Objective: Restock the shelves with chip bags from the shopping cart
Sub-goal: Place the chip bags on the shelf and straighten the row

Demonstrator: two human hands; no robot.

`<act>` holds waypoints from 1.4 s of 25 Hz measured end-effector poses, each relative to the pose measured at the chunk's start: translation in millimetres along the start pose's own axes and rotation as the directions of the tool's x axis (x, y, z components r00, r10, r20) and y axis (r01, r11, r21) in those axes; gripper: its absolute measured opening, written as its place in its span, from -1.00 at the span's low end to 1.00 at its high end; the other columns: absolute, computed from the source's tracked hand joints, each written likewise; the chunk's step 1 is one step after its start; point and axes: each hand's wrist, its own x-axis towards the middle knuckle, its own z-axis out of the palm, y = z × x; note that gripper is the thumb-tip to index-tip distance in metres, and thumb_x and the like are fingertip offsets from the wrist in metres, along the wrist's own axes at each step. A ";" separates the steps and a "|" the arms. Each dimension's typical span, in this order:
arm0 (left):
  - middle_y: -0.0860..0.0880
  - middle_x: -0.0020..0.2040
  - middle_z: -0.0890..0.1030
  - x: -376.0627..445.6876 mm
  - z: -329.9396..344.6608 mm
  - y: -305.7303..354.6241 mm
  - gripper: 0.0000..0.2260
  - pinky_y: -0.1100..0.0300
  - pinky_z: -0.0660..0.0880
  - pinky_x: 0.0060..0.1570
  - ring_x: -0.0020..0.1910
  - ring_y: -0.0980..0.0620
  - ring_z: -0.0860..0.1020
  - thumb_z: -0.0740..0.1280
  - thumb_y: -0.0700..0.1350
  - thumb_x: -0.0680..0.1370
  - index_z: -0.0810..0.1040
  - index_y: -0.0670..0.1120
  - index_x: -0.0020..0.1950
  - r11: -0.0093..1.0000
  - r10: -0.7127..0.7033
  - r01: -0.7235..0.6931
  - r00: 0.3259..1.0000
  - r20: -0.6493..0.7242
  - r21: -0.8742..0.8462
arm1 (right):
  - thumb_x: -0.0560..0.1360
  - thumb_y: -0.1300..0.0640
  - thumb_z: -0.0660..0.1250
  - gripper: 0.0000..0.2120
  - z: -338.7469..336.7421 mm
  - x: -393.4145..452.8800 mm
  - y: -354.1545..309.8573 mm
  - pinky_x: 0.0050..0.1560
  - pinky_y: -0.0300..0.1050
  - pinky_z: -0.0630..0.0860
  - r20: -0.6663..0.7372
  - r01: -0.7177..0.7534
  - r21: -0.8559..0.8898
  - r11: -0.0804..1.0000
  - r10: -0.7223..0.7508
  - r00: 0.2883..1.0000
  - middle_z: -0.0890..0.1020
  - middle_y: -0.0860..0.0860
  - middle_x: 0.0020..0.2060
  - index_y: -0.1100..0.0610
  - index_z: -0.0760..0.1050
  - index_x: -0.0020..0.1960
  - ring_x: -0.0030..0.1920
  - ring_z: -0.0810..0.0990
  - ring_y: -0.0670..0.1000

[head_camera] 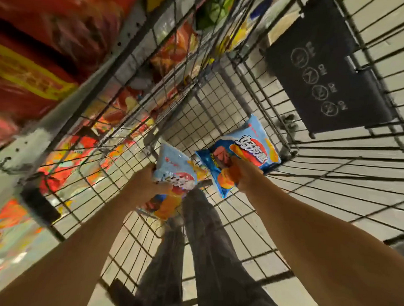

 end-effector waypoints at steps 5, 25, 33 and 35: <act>0.03 0.14 0.69 -29.5 -12.2 2.1 -0.45 0.05 0.57 0.13 0.13 -0.01 0.66 0.61 0.05 0.38 0.53 0.01 0.31 0.946 0.102 -0.159 0.973 -0.208 -0.284 | 0.71 0.11 0.04 -0.73 1.5 -2.2 0.0 -0.04 -0.14 0.57 0.111 0.069 -0.142 0.987 -0.053 0.992 0.66 0.08 -0.34 0.12 0.51 0.05 -0.19 0.65 -0.01; 0.21 0.01 0.73 -580.6 32.9 -173.1 -0.49 0.22 0.60 -0.13 -0.11 0.25 0.68 0.57 0.14 0.34 0.58 0.08 0.25 0.483 -0.064 -0.839 0.250 -0.966 -0.250 | 0.22 0.35 0.64 -0.37 -111.0 -411.5 301.4 -0.08 -0.15 0.63 0.932 0.997 0.048 -0.064 -0.357 -0.068 0.74 -0.07 -0.06 0.09 0.51 0.21 -0.10 0.71 -0.11; 0.13 0.04 0.74 -765.4 82.0 -309.0 -0.54 0.30 0.61 -0.18 -0.04 0.17 0.70 0.57 0.10 0.34 0.61 0.03 0.19 0.474 -0.364 -0.859 0.008 -0.931 -0.193 | 0.41 0.07 0.55 -0.43 -132.5 -515.1 508.9 0.27 0.10 0.56 0.965 0.992 0.125 0.021 0.230 -0.126 0.69 0.00 0.18 0.07 0.46 0.37 0.19 0.66 0.04; 0.05 0.08 0.74 -785.4 90.0 -334.3 -0.57 0.12 0.65 -0.06 0.03 0.04 0.71 0.60 0.04 0.38 0.62 0.01 0.20 0.437 -0.422 -0.873 0.014 -0.906 -0.217 | 0.37 0.09 0.54 -0.48 -133.7 -528.0 541.4 0.21 0.09 0.61 0.933 0.993 0.096 0.069 0.342 -0.114 0.71 0.06 0.13 0.12 0.53 0.30 0.14 0.69 0.08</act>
